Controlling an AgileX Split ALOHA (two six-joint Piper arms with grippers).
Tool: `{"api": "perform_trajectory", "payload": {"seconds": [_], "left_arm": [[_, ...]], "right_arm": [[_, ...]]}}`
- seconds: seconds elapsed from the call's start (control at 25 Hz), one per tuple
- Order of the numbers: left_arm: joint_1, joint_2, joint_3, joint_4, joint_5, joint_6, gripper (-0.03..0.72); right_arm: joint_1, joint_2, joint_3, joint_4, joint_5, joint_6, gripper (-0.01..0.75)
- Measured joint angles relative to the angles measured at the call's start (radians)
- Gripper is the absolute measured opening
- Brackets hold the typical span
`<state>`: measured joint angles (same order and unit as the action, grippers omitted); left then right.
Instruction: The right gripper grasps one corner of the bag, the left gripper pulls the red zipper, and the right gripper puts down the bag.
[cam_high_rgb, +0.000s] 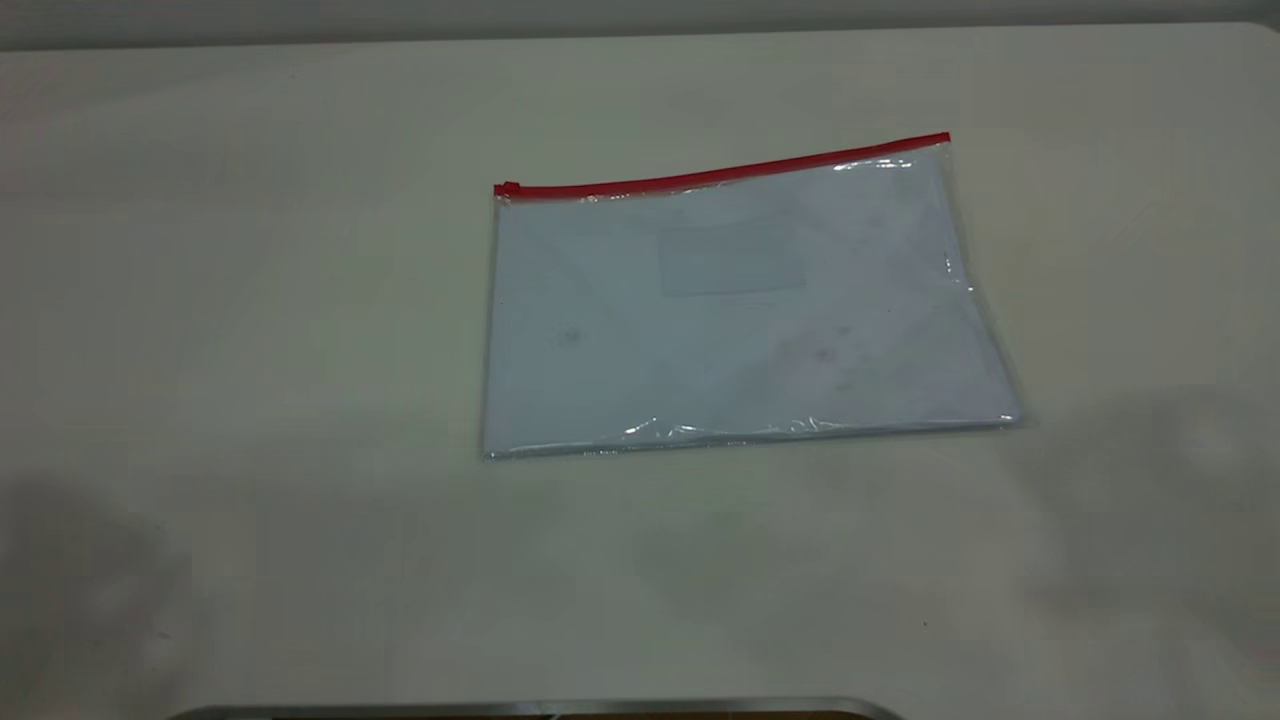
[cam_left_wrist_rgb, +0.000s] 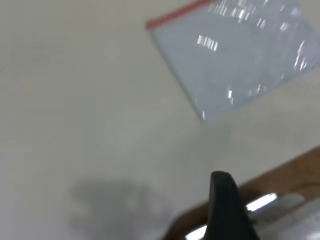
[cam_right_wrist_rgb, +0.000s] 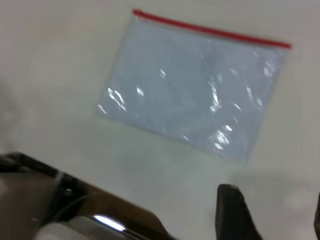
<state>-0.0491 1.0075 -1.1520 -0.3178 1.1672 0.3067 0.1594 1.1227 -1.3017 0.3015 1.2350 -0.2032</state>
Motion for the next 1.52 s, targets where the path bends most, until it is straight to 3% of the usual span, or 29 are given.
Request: {"api": "perform_trajectory", "payload": {"seconds": [0.24, 0.4, 0.72, 0.96, 1.24, 1.52], "left_arm": [[0.000, -0.085, 0.267, 0.130, 0.000, -0.167, 0.507], [0.000, -0.156, 0.382, 0.166, 0.000, -0.198, 0.507], [0.000, -0.398, 0.479, 0.193, 0.000, -0.203, 0.507], [0.000, -0.640, 0.624, 0.269, -0.004, -0.203, 0.507], [0.000, -0.868, 0.657, 0.300, -0.053, -0.233, 0.507], [0.000, -0.913, 0.666, 0.300, -0.044, -0.279, 0.507]], "right_arm": [[0.000, -0.429, 0.355, -0.132, -0.001, 0.006, 0.427], [0.000, -0.694, 0.574, -0.250, -0.026, 0.128, 0.427], [0.000, -0.776, 0.792, -0.313, -0.089, 0.203, 0.427], [0.000, -0.776, 0.820, -0.318, -0.117, 0.203, 0.427], [0.000, -0.776, 0.820, -0.317, -0.118, 0.209, 0.427], [0.000, -0.776, 0.820, -0.317, -0.119, 0.209, 0.427]]}}
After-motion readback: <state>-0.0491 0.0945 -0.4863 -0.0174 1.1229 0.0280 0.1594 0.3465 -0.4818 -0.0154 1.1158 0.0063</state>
